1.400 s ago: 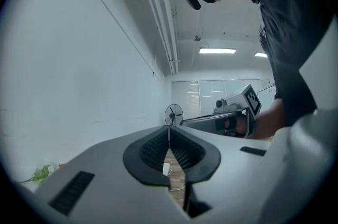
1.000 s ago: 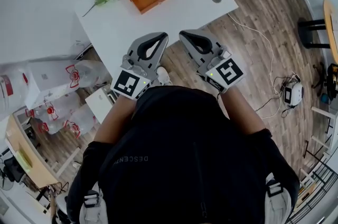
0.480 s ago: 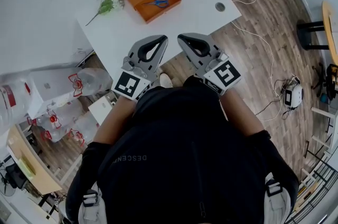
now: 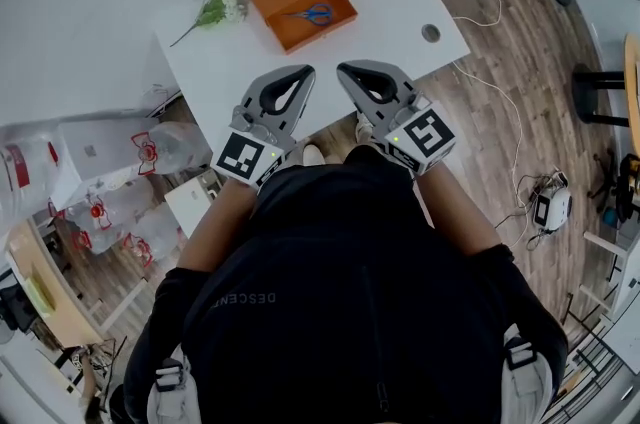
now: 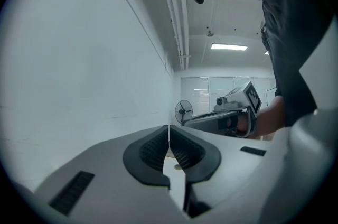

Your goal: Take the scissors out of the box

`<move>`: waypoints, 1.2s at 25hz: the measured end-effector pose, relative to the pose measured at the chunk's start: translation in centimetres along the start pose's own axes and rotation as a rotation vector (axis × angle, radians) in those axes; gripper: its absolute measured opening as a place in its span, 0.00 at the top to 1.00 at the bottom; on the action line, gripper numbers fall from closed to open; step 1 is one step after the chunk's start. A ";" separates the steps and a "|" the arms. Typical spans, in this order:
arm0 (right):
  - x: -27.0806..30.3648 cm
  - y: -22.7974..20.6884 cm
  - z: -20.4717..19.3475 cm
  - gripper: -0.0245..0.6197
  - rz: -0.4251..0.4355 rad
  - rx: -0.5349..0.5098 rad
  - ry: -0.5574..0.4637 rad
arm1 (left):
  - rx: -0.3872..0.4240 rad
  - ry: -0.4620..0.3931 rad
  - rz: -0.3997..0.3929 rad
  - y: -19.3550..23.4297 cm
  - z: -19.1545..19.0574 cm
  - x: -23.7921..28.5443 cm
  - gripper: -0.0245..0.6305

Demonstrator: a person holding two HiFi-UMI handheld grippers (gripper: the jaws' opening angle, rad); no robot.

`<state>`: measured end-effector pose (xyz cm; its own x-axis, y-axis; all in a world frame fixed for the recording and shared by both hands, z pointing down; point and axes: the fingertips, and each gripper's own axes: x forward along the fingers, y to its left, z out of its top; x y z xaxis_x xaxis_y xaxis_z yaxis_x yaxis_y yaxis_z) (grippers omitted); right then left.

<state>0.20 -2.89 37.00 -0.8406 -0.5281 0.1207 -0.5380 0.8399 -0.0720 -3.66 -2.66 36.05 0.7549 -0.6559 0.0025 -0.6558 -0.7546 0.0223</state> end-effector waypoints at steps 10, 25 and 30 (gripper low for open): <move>3.3 -6.3 0.1 0.95 0.140 0.000 0.027 | -0.003 0.010 0.133 4.1 0.0 4.9 0.93; 7.2 -13.4 -3.7 0.95 0.380 0.013 0.170 | -0.007 0.034 0.373 8.2 -1.0 10.0 0.93; 8.2 -14.6 -5.7 0.95 0.455 -0.001 0.240 | -0.018 0.050 0.464 9.0 -1.9 10.6 0.93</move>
<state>1.53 -18.72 44.70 -0.9514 -0.0650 0.3012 -0.1206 0.9781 -0.1697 -1.60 -16.37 38.16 0.3820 -0.9219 0.0643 -0.9242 -0.3812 0.0244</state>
